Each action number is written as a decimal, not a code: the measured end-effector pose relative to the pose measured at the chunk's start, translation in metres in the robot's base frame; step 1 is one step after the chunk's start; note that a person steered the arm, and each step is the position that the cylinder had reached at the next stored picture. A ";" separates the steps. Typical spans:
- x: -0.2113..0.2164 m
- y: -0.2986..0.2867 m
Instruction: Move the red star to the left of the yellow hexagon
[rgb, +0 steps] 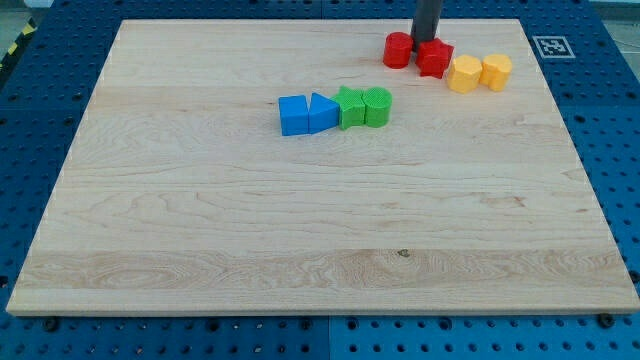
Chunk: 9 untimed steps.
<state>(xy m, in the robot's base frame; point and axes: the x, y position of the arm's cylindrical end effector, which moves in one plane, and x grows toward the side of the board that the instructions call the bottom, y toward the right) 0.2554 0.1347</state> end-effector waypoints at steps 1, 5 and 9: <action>0.002 -0.001; -0.022 0.014; -0.005 0.003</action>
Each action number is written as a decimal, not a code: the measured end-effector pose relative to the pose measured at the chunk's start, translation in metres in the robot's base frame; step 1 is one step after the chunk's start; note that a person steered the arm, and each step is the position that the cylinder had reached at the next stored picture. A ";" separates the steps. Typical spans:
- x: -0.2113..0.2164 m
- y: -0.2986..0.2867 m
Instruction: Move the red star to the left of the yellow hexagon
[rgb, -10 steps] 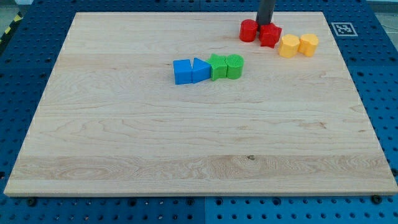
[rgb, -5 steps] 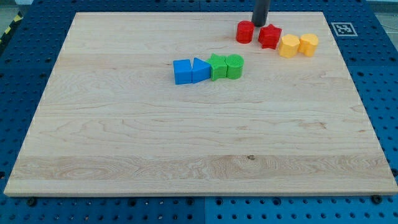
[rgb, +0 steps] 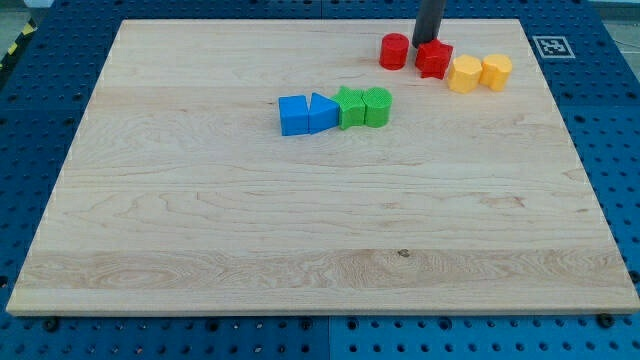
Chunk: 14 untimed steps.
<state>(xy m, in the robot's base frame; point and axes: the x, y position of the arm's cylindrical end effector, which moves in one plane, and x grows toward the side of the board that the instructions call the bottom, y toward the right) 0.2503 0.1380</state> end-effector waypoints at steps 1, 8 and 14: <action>0.000 -0.002; 0.057 -0.005; 0.119 -0.019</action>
<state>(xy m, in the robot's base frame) 0.3693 0.1191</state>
